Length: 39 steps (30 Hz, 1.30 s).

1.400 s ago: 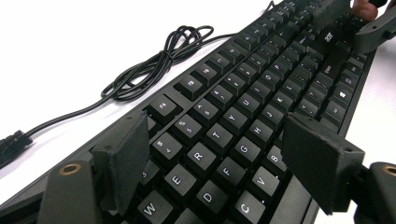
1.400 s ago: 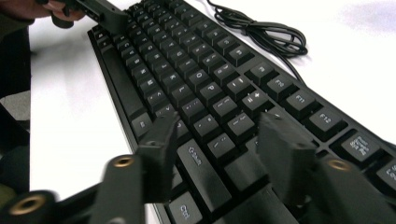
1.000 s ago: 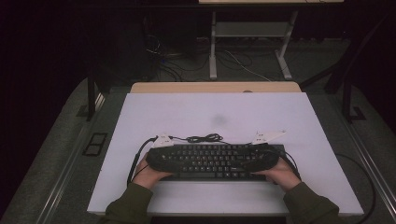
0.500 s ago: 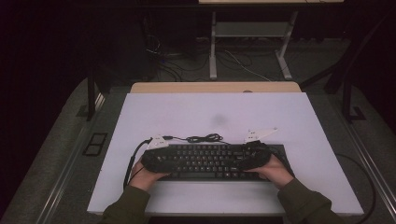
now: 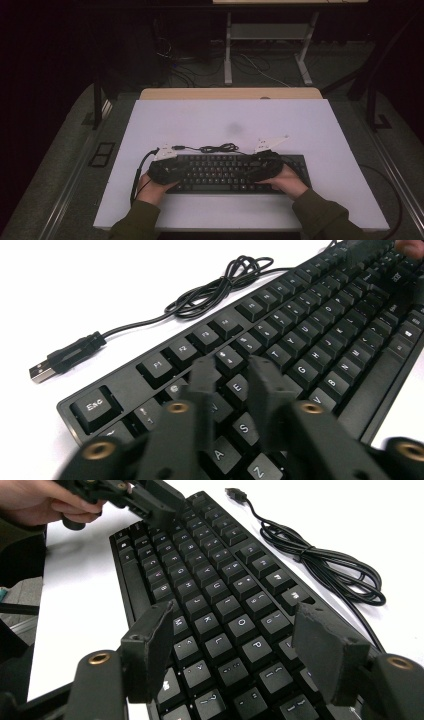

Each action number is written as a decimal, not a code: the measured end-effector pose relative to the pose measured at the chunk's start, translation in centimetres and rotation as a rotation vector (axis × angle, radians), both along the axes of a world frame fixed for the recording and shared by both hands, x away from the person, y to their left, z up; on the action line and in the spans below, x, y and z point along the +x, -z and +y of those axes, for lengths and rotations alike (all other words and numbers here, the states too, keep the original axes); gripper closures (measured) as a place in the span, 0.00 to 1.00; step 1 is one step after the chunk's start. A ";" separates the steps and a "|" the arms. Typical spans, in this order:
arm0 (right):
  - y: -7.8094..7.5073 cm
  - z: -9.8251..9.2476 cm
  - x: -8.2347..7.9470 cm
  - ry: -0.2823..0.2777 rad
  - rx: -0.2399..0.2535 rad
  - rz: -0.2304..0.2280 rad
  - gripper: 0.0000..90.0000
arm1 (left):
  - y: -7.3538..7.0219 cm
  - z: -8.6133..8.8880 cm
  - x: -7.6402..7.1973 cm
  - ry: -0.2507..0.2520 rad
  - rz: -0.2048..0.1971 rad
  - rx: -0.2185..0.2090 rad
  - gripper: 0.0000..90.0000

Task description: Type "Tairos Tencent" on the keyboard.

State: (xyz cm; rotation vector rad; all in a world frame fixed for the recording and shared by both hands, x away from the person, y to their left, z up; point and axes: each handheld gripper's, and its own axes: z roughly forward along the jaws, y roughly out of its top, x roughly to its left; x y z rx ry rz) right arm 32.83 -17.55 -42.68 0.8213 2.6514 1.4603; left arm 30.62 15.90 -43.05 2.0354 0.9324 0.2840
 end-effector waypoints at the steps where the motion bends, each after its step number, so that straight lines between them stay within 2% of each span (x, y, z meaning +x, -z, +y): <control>1: 0.0 0.0 0.0 -0.001 -0.001 0.001 0.37 | 0.1 0.0 0.1 -0.005 0.002 -0.005 0.86; 6: 0.1 0.0 0.1 -0.002 -0.001 0.003 0.37 | 0.1 -0.2 0.4 -0.001 0.012 -0.009 0.99; 18: 0.1 0.0 0.0 -0.003 -0.004 0.000 0.37 | 0.6 -1.2 0.7 0.028 0.027 0.013 0.99; 25: 0.1 0.1 0.1 -0.004 -0.006 -0.002 0.37 | 0.7 -1.4 0.8 0.026 0.028 -0.003 0.99; 31: 0.1 0.1 0.0 -0.002 -0.008 -0.002 0.37 | 0.9 -1.5 0.7 0.045 0.033 0.024 0.99; 39: 0.0 0.0 0.0 0.002 -0.004 -0.004 0.37 | 0.7 -1.4 0.7 0.038 0.029 0.001 0.99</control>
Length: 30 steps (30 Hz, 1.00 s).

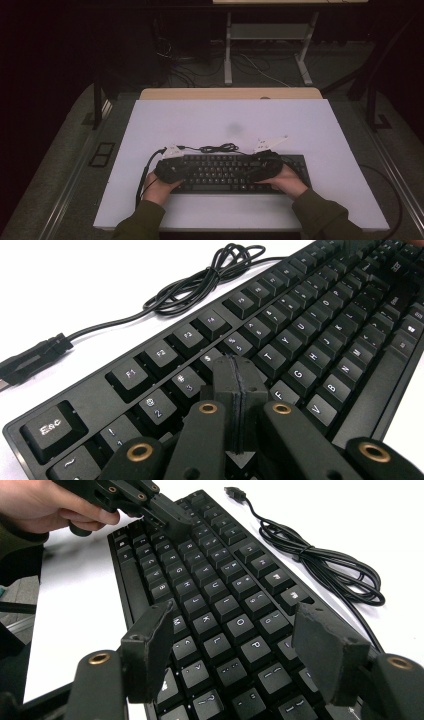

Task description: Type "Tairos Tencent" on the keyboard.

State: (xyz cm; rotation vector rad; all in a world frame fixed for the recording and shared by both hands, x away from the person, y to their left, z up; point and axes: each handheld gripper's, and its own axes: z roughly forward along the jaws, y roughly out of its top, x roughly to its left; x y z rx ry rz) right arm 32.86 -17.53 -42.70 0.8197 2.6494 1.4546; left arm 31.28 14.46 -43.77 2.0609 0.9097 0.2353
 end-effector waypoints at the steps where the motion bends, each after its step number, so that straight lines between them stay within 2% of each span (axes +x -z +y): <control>1: 0.0 0.0 0.0 0.001 -0.001 0.000 0.37 | -0.1 0.1 0.0 0.003 -0.001 -0.003 0.99; 4: 0.0 0.1 0.1 0.004 0.003 0.004 0.37 | -0.3 0.2 -0.2 0.000 -0.008 -0.013 0.98; 8: 0.0 0.2 0.2 0.002 0.007 0.014 0.37 | -0.5 0.3 -0.4 0.003 -0.009 -0.020 0.91; 14: 0.0 0.3 0.4 0.002 0.013 0.026 0.37 | -0.5 0.3 -0.8 0.010 -0.008 -0.007 0.72; 21: -0.2 1.1 0.6 -0.010 0.018 0.023 0.37 | -0.6 0.4 -1.3 0.012 -0.006 -0.023 0.54; 30: 0.0 1.8 0.7 -0.023 0.008 0.026 0.40 | -0.4 0.8 -1.8 0.009 -0.017 -0.012 0.34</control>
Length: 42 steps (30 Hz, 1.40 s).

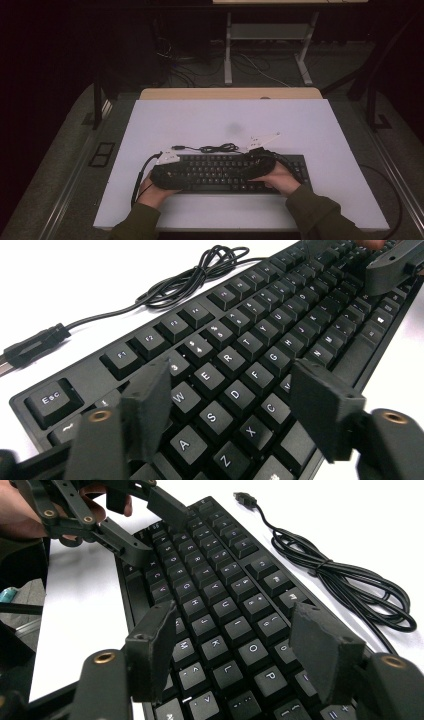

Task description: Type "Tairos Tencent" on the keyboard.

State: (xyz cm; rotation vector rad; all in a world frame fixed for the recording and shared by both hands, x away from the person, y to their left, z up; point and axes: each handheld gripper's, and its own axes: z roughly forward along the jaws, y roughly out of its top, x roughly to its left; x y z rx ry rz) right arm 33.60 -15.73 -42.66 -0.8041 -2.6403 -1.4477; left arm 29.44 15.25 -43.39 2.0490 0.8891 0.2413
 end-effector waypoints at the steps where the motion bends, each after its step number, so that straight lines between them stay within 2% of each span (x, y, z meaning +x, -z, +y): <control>1: 0.0 0.1 0.0 -0.001 0.001 0.000 0.41 | 0.0 0.0 0.0 -0.001 -0.001 0.002 0.32; 4: 0.0 0.3 0.0 -0.007 -0.001 -0.001 0.45 | 0.0 0.0 -0.2 -0.008 -0.003 0.010 0.27; 12: -0.2 1.4 0.1 -0.030 0.002 -0.007 0.67 | -0.2 0.2 -0.3 -0.019 -0.021 0.024 0.23; 15: -0.1 1.9 0.2 -0.037 -0.009 -0.002 0.76 | -0.1 0.3 -0.3 -0.030 -0.018 0.016 0.20; 24: 0.2 3.0 -0.3 -0.103 -0.037 0.001 0.98 | -0.2 0.4 -0.2 -0.035 -0.022 0.024 0.15; 34: 0.5 4.0 -0.8 -0.139 -0.064 -0.007 1.00 | -0.3 0.4 -0.2 -0.059 -0.020 0.032 0.01; 42: 0.9 4.8 -1.1 -0.156 -0.099 -0.012 1.00 | -0.3 0.4 -0.2 -0.056 -0.024 0.032 0.00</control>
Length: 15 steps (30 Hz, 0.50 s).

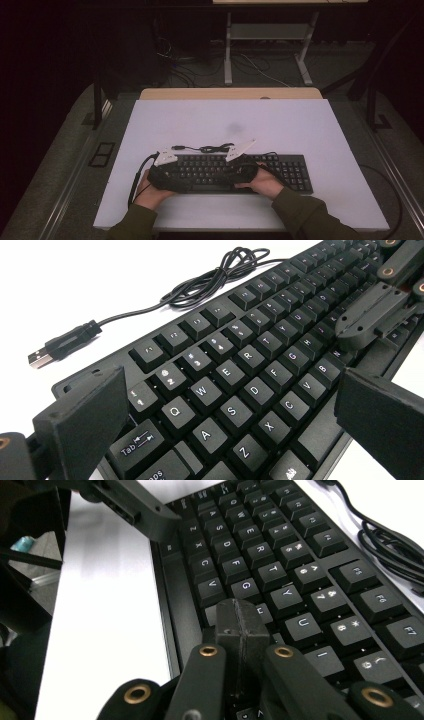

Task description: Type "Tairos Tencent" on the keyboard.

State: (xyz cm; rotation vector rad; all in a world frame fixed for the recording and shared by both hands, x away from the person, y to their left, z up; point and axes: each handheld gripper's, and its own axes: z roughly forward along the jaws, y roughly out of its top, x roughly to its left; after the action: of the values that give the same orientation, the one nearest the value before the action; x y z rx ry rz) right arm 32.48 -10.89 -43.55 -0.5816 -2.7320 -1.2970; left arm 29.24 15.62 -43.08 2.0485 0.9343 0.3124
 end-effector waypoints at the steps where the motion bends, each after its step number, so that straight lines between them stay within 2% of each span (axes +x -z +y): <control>1: 0.0 0.0 0.0 -0.004 -0.009 -0.003 1.00 | 0.0 0.0 0.0 0.004 0.001 0.006 0.00; 5: 0.1 0.2 -0.2 -0.009 -0.018 -0.006 1.00 | 0.0 0.0 0.0 0.005 0.000 0.005 0.00; 6: 0.2 0.1 0.0 -0.026 -0.036 -0.032 1.00 | 0.0 0.0 0.0 0.005 0.000 0.003 0.00; 7: 0.3 0.2 -0.1 -0.024 -0.048 -0.034 1.00 | 0.0 0.0 0.0 0.006 0.000 0.003 0.00; 15: 0.3 0.2 -0.1 -0.027 -0.043 -0.033 0.99 | 0.0 0.1 0.0 0.004 0.000 0.002 0.00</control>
State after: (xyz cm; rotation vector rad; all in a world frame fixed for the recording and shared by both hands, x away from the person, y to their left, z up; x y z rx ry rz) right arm 32.38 -10.70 -43.83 -0.5298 -2.7911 -1.2557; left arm 29.22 15.70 -43.04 2.0517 0.9306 0.3107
